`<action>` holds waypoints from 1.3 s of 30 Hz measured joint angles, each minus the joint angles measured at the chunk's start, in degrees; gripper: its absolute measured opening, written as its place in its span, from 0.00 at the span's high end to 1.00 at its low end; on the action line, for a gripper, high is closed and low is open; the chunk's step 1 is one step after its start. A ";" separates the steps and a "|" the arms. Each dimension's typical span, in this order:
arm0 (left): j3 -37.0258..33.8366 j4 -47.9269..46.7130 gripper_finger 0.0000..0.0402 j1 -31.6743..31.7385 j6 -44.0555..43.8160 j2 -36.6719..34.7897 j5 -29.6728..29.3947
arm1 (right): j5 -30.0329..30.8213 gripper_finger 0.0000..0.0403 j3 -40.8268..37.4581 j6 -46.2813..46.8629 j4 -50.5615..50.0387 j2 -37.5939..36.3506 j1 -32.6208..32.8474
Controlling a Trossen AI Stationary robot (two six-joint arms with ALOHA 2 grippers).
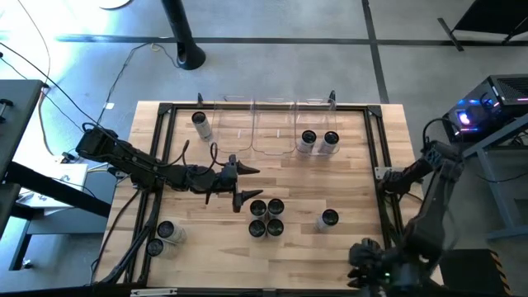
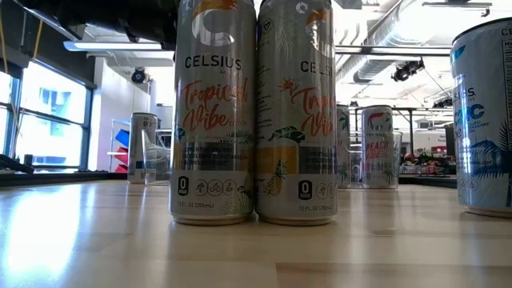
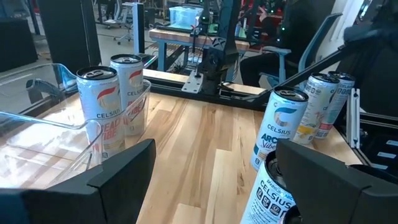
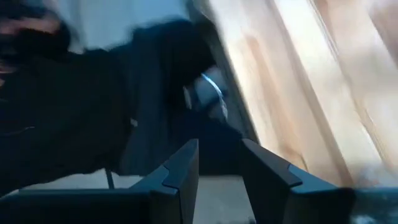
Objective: Sort soda cans
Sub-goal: Put the bottom white-pink soda can into the right transparent bin
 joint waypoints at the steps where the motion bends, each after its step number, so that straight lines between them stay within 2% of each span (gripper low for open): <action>1: 0.00 0.02 0.18 0.06 0.11 0.01 0.00 | -1.99 0.72 0.00 2.27 -1.52 0.45 -0.94; 5: 0.00 0.03 0.18 0.40 0.61 0.02 0.04 | -3.02 0.68 0.00 6.32 -4.52 1.72 -4.34; 11: 0.02 -1.22 0.18 0.43 0.59 0.01 0.02 | -6.42 0.50 -0.31 -0.62 -5.77 2.48 -9.83; 13: 0.02 -1.55 0.18 0.43 0.59 0.02 0.00 | -9.66 0.43 -0.34 -4.02 -5.76 2.54 -12.20; 17: 0.02 -1.92 0.18 0.43 0.52 0.00 0.00 | -21.97 0.32 0.11 -6.62 -6.61 2.54 -17.10; 21: 0.02 -2.33 0.18 0.43 0.04 0.01 -0.13 | -28.01 0.31 0.15 -5.17 -8.06 2.54 -18.15; 26: 0.02 -2.60 0.18 0.43 0.04 0.01 -0.15 | -32.72 0.31 0.15 2.46 -14.12 2.42 -14.28; 30: 0.02 -2.59 0.18 0.44 0.06 0.02 -0.22 | -31.82 0.31 0.15 8.84 -14.57 1.23 -10.19; 34: 0.02 -2.55 0.18 0.45 0.06 0.00 -0.26 | -27.49 0.31 1.92 13.57 -15.69 0.23 -6.67; 39: 0.02 -2.36 0.18 0.48 0.07 0.02 -0.36 | -18.89 0.31 9.57 17.35 -26.79 0.11 -2.13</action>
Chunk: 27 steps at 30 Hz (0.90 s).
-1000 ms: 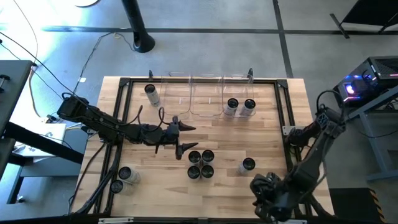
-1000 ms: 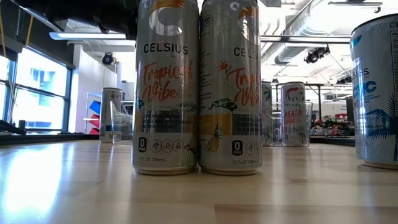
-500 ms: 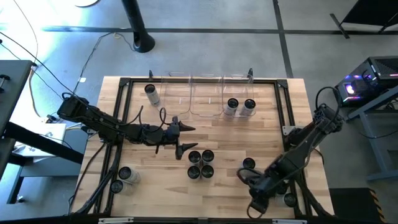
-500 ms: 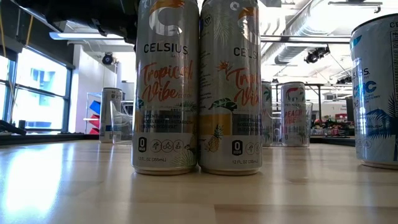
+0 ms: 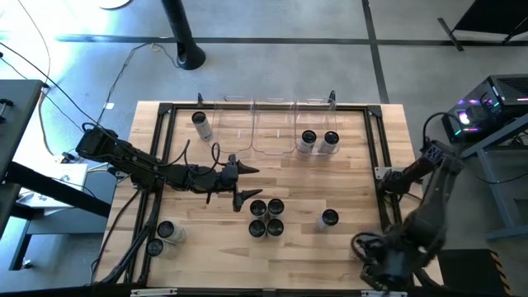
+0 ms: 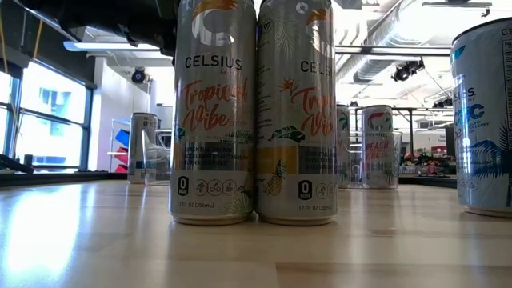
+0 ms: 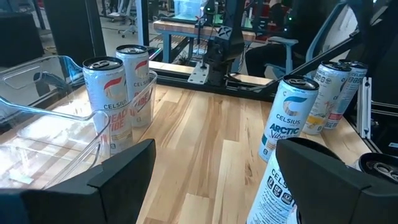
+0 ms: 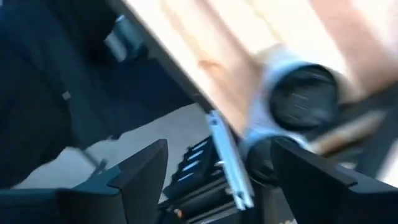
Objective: Sort soda cans
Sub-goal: Put the bottom white-pink soda can into the right transparent bin
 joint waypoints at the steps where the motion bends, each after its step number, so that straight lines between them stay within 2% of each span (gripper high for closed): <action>1: 0.00 -0.02 0.18 0.00 0.00 0.00 -0.01 | 0.77 0.31 1.63 2.19 -3.35 0.00 1.14; 6: 0.00 -0.10 0.18 0.00 -0.01 -0.01 -0.08 | 1.82 0.31 4.82 15.21 -12.71 -0.11 7.87; 12: 0.00 -0.21 0.18 0.00 -0.01 0.00 -0.09 | 2.08 0.31 0.56 29.14 -10.13 -0.01 13.76; 14: 0.00 -0.22 0.18 0.00 -0.01 0.00 -0.09 | 2.37 0.31 -0.45 29.51 -8.32 0.02 14.16; 19: 0.00 -0.27 0.18 0.00 -0.03 0.00 -0.09 | 7.36 0.31 -3.36 27.33 -4.31 0.09 13.83; 27: 0.00 -0.31 0.18 0.00 -0.09 0.00 -0.07 | 7.26 0.30 -8.38 26.84 -1.68 0.13 13.06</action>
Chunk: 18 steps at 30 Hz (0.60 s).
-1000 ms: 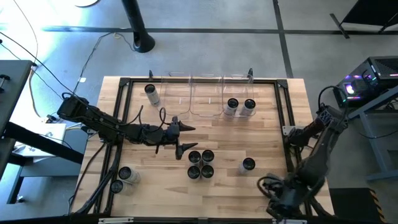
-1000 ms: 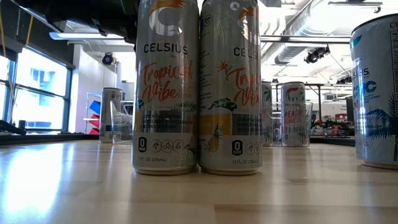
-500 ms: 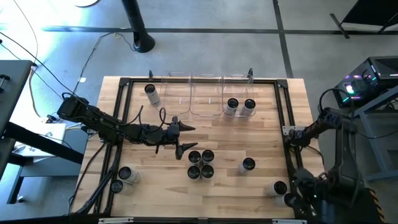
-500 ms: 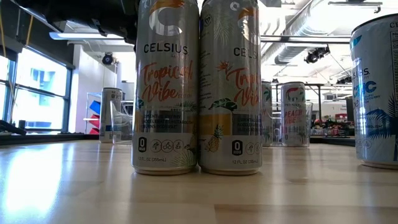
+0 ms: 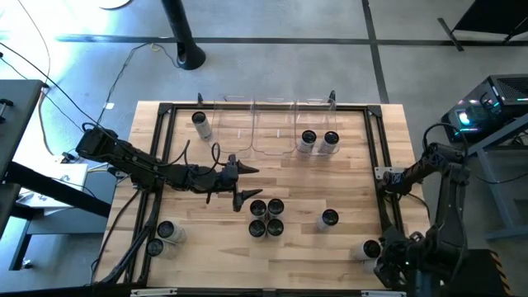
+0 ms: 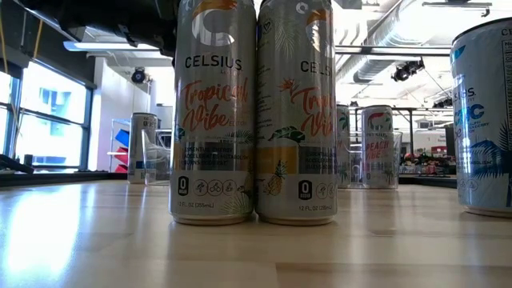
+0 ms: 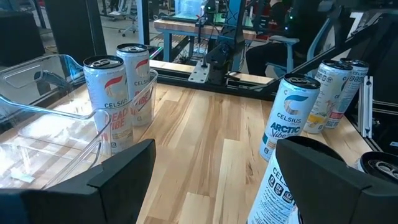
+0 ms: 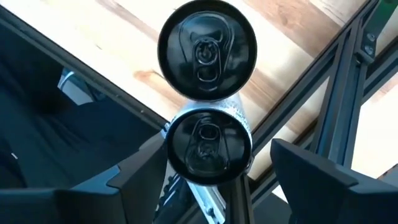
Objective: Sort soda cans
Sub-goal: Put the bottom white-pink soda can into the right transparent bin
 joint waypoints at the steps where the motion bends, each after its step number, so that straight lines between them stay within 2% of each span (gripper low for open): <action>1: 0.00 -0.01 0.18 0.00 -0.09 0.00 0.00 | -0.04 0.30 -0.24 0.01 0.16 0.00 -0.02; 15: 0.00 -0.07 0.18 0.00 -0.44 0.00 0.04 | -0.45 0.24 -1.68 -0.35 3.19 0.00 -0.27; 18: 0.00 -0.07 0.18 0.00 -0.44 0.00 0.04 | 1.41 0.24 -1.68 -1.35 3.05 0.00 -0.25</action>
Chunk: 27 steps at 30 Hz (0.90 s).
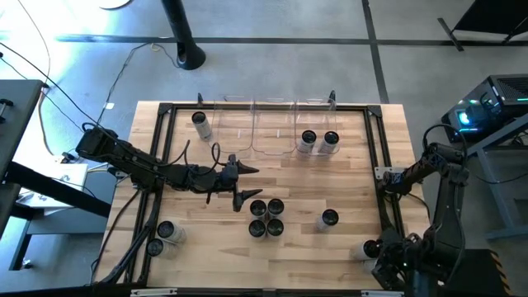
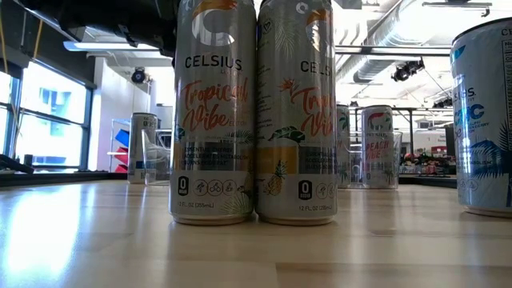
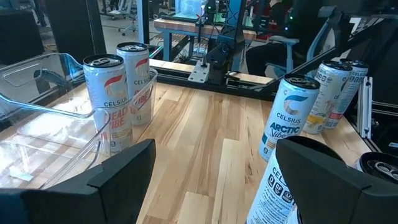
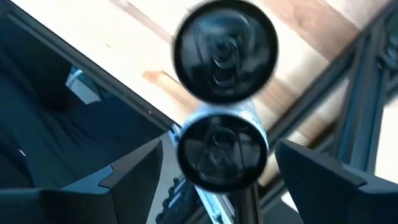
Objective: Sort soda cans
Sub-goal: Put the bottom white-pink soda can into the right transparent bin
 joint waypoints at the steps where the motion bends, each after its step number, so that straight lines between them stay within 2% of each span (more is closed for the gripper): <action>1: 0.00 -0.02 0.18 0.00 0.00 -0.01 0.00 | 0.71 0.24 0.00 -0.16 -0.03 0.00 0.00; 10: 0.00 -0.02 0.18 0.00 0.00 -0.02 0.00 | 1.19 0.24 0.00 -1.61 -1.66 0.85 0.00; 16: 0.00 -0.04 0.18 0.00 0.02 -0.02 0.00 | -2.09 0.24 0.02 -3.65 -1.41 3.00 -0.02; 27: 0.00 -0.03 0.18 0.00 0.00 -0.01 0.00 | -2.60 0.24 0.04 -6.18 -1.27 5.70 -0.02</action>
